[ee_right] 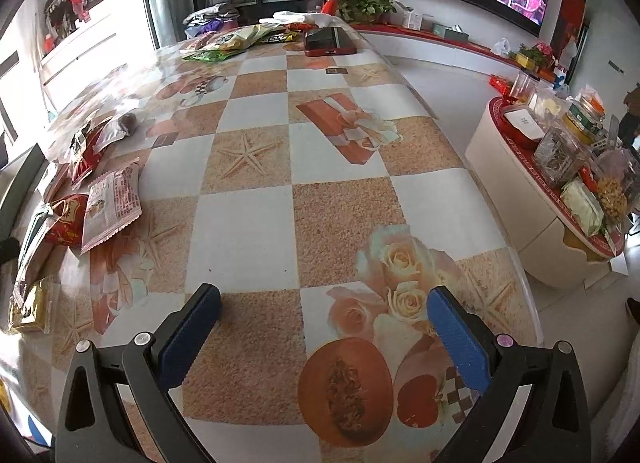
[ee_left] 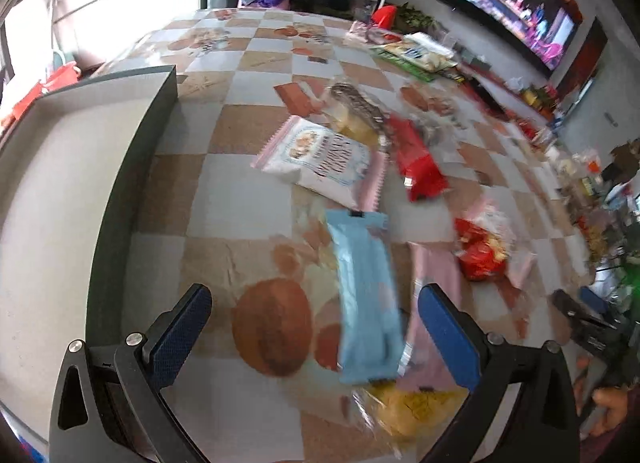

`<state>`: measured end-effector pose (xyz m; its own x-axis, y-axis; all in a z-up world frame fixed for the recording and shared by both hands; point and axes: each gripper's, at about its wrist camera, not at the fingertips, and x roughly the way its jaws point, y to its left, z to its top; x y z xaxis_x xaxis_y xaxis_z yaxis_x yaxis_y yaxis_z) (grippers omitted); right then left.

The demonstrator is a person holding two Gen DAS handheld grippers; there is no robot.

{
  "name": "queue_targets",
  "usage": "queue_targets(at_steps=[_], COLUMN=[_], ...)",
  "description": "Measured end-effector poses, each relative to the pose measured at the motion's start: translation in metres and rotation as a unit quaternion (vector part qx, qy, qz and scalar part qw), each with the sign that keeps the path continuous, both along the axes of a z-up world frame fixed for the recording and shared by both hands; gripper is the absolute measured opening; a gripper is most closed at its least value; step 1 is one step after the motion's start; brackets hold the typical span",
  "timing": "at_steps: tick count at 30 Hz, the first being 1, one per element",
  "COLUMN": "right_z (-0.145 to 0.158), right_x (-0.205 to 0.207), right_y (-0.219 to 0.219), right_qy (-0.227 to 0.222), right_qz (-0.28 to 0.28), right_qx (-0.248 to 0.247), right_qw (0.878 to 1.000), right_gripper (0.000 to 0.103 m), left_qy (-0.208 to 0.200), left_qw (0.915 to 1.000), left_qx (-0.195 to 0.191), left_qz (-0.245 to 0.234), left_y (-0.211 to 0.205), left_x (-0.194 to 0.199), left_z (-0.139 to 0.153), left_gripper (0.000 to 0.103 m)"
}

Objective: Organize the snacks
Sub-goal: 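Lower both tools over the blue bar and pink cranberry packet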

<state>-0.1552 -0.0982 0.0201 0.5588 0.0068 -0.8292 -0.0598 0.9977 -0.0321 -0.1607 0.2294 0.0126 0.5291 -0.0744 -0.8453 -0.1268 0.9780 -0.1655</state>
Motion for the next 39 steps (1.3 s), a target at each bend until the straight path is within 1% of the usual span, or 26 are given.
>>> queue_targets(at_steps=[3, 5, 7, 8, 12, 16, 20, 24, 32, 36, 39], right_z=[0.000, 0.000, 0.001, 0.001, 0.000, 0.000, -0.001, -0.001, -0.001, -0.001, 0.000], right_x=[0.001, 0.002, 0.002, 0.002, 0.002, 0.001, -0.001, -0.001, -0.001, 0.001, 0.005], right_y=[0.001, 0.001, 0.001, 0.001, 0.001, 0.001, 0.000, 0.001, 0.000, 0.000, 0.000], right_qy=[0.004, 0.003, 0.000, -0.002, -0.004, -0.011, -0.015, -0.016, -0.013, -0.003, 0.011], right_qz=[-0.001, -0.002, -0.001, -0.002, -0.002, -0.002, -0.001, -0.001, -0.003, -0.003, 0.000], right_qx=[0.000, 0.001, 0.001, 0.001, 0.001, 0.002, 0.002, 0.002, 0.003, 0.002, 0.002], right_qw=[1.000, 1.000, 1.000, 1.000, 1.000, 1.000, 1.000, 1.000, 1.000, 1.000, 1.000], right_gripper=[0.103, 0.103, 0.103, 0.103, 0.103, 0.103, 0.103, 0.103, 0.103, 0.103, 0.103], left_qy=[0.024, 0.032, 0.034, 0.035, 0.005, -0.021, -0.017, -0.022, -0.007, 0.012, 0.034], left_qw=[0.9982, 0.9966, 0.9969, 0.9966, 0.9966, 0.9960, 0.9960, 0.9959, 0.9961, 0.9963, 0.9962], left_qx=[0.055, 0.076, 0.070, 0.075, 0.080, 0.084, 0.083, 0.084, 0.084, 0.082, 0.079], left_qz=[0.004, -0.002, -0.008, -0.004, 0.018, 0.019, 0.026, 0.027, 0.026, 0.022, 0.012], left_y=[-0.005, -0.011, -0.016, -0.019, -0.021, -0.022, -0.021, -0.022, -0.022, -0.023, -0.022], left_x=[0.009, 0.010, 0.012, 0.013, 0.015, 0.008, 0.009, 0.008, 0.011, 0.016, 0.022], left_z=[-0.009, -0.011, -0.011, -0.011, -0.013, -0.012, -0.012, -0.012, -0.013, -0.013, -0.012], left_gripper=[0.103, 0.103, 0.103, 0.103, 0.103, 0.103, 0.103, 0.103, 0.103, 0.103, 0.103])
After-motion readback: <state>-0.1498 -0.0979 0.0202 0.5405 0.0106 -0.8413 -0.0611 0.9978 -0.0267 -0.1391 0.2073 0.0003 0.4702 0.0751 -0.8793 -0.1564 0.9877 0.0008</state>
